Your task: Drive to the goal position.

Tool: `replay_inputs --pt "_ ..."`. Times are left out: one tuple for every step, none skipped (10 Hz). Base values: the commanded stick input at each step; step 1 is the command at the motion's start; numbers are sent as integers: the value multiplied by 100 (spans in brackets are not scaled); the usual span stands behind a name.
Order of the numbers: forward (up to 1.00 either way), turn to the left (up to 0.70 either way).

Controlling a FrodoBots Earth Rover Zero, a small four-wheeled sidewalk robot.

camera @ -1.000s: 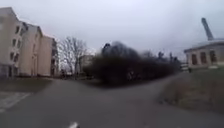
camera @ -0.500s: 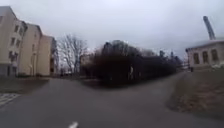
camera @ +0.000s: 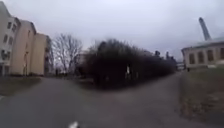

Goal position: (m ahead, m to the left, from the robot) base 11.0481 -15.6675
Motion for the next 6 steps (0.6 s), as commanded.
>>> replay_inputs --pt "100 -40" --pt "100 -40" --pt "100 -40" --pt "100 -40" --pt "100 -40" --pt "100 -40"
